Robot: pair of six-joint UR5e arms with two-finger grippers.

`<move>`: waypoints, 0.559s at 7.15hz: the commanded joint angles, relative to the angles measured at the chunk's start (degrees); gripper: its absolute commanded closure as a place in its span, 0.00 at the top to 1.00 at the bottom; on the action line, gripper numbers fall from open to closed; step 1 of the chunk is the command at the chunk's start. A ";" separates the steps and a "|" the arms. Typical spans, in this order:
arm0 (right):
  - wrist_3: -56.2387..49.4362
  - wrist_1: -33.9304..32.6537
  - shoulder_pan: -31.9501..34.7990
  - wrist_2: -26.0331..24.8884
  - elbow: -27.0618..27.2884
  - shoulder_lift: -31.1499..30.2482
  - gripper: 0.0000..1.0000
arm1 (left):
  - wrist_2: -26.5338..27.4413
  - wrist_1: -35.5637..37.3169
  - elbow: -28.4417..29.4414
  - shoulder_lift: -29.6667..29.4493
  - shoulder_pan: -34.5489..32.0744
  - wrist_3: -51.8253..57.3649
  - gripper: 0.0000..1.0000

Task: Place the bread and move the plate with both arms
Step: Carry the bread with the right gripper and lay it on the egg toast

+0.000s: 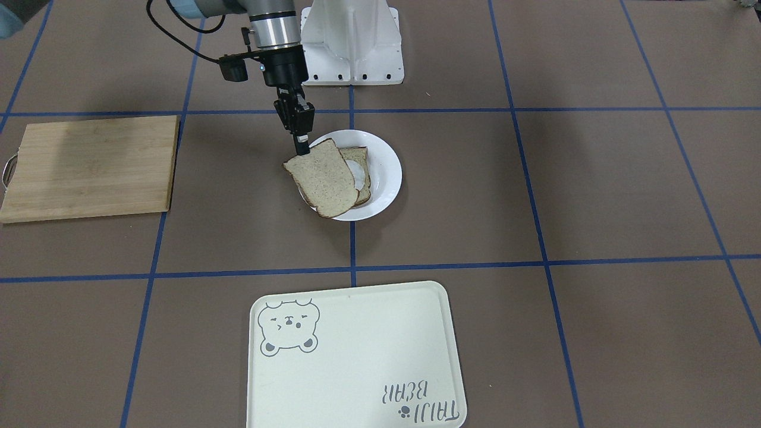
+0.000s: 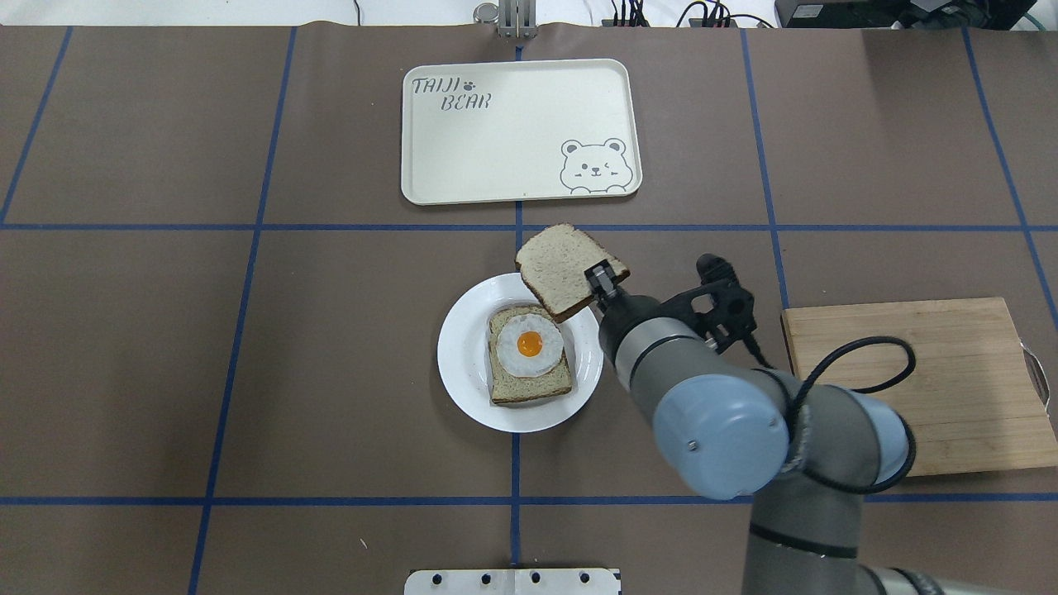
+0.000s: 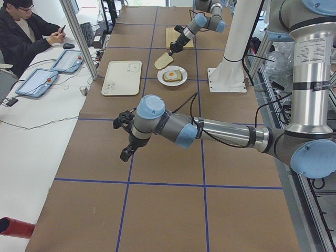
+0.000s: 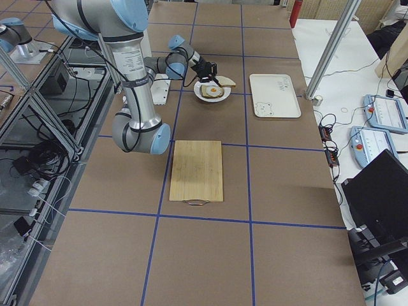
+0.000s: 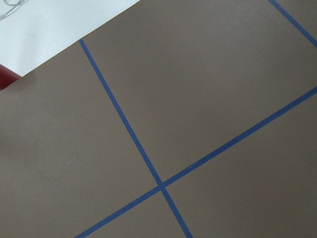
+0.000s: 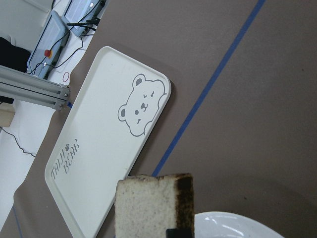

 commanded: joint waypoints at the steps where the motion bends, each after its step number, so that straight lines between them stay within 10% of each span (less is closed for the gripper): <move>1: 3.29 -3.70 -3.03 -3.31 -5.20 4.51 0.00 | 0.00 0.01 0.19 0.00 0.00 -0.01 0.98; 2: 2.25 -3.61 -3.73 -3.31 -7.06 4.62 0.00 | 0.00 0.01 0.10 0.00 0.00 -0.01 0.98; 4: -3.61 -4.22 -4.26 -2.70 -6.21 4.18 0.99 | -0.09 0.01 0.10 0.09 0.09 -0.01 0.98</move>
